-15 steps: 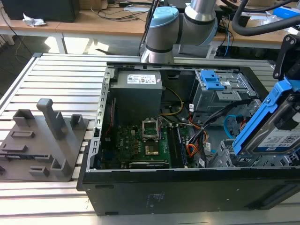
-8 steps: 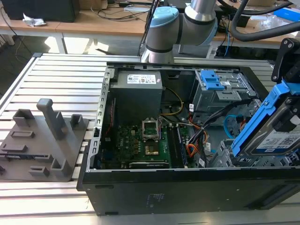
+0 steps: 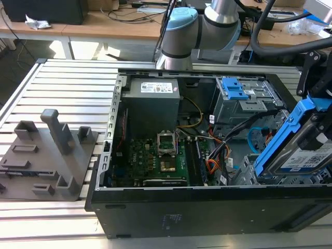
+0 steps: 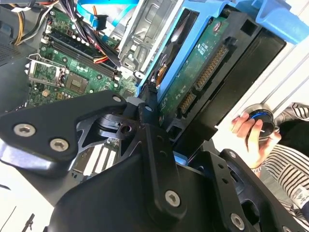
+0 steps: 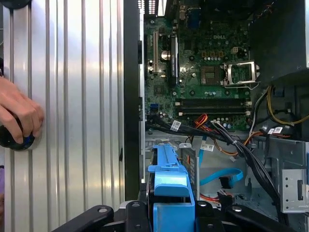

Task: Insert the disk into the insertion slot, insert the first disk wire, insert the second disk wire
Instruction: 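Insert the disk into the insertion slot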

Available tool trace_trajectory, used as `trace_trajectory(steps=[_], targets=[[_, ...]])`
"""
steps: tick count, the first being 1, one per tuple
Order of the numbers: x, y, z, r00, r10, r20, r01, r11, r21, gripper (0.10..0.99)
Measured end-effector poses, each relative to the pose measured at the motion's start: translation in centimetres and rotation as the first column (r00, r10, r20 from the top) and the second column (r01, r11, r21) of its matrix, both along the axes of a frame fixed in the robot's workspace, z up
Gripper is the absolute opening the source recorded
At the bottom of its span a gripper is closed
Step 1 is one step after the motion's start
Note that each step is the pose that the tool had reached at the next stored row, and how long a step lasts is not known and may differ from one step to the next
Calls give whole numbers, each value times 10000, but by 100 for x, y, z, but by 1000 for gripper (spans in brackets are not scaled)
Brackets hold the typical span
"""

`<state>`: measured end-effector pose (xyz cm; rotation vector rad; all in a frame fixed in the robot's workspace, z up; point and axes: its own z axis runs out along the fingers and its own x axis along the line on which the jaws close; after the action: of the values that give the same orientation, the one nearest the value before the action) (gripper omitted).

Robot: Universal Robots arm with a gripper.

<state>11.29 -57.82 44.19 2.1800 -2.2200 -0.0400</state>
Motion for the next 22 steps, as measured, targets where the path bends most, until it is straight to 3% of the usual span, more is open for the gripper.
trace_trajectory(steps=[6,15,22], targets=[[3,4,-53,10000,0,0,0,10000,0,361],[14,154,-59,10000,-1,0,1,10000,0,361],[15,161,-107,10000,0,0,0,10000,-1,361]])
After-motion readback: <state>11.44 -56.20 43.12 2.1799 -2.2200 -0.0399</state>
